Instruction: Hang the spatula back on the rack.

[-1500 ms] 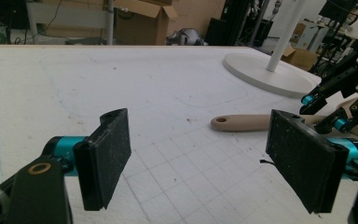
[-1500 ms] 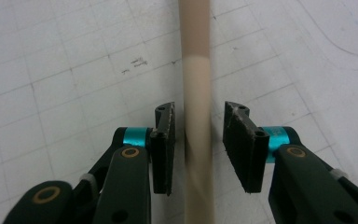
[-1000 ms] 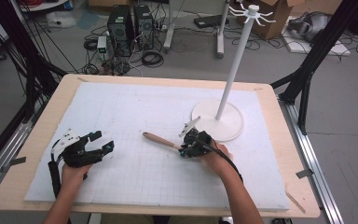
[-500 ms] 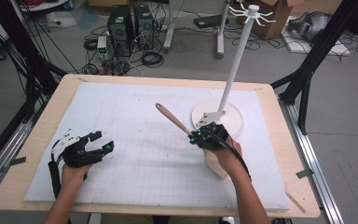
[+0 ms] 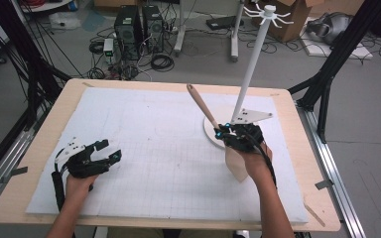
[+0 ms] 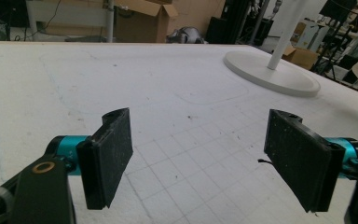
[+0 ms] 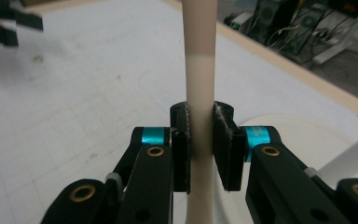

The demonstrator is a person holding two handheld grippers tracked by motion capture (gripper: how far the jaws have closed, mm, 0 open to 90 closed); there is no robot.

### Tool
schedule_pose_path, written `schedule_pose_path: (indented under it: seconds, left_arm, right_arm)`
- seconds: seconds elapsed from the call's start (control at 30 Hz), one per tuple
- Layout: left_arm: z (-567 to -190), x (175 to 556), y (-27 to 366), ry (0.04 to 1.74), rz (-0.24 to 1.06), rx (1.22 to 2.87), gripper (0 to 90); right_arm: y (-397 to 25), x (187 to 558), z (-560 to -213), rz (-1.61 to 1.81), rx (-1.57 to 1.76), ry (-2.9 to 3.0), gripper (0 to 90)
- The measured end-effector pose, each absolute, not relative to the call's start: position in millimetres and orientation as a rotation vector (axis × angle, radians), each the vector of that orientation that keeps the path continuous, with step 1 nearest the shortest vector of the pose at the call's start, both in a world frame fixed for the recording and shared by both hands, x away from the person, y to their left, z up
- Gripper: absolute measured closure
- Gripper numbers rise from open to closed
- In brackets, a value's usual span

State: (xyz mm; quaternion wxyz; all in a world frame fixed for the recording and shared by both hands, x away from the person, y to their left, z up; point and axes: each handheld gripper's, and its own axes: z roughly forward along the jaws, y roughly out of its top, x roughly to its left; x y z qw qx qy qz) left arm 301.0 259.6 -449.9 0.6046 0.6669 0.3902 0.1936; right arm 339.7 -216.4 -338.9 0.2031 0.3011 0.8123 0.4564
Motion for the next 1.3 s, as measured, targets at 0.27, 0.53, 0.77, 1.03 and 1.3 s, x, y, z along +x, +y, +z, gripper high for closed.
schedule_pose_path:
  seconds: [0.27,0.53,0.77,1.03,1.3]
  left_arm:
    - [-449.9,300.8,259.6,0.901,0.451,1.548,23.7]
    - [-450.0,300.1,258.5,0.894,0.448,1.545,23.7]
    - [-450.0,299.9,257.5,0.887,0.449,1.539,23.6]
    - [-449.6,299.5,256.6,0.881,0.451,1.543,23.6]
    - [-449.4,299.4,256.9,0.883,0.453,1.539,23.6]
  right_arm:
    - [-235.8,327.7,-325.7,1.347,0.847,2.090,78.1]
    - [-258.6,312.2,-312.4,1.409,0.866,1.893,78.1]
    - [-284.1,302.2,-298.9,1.461,0.912,1.721,78.1]
    - [-304.2,301.6,-281.6,1.482,0.942,1.630,78.2]
    - [-309.2,310.9,-265.4,1.491,0.949,1.590,78.2]
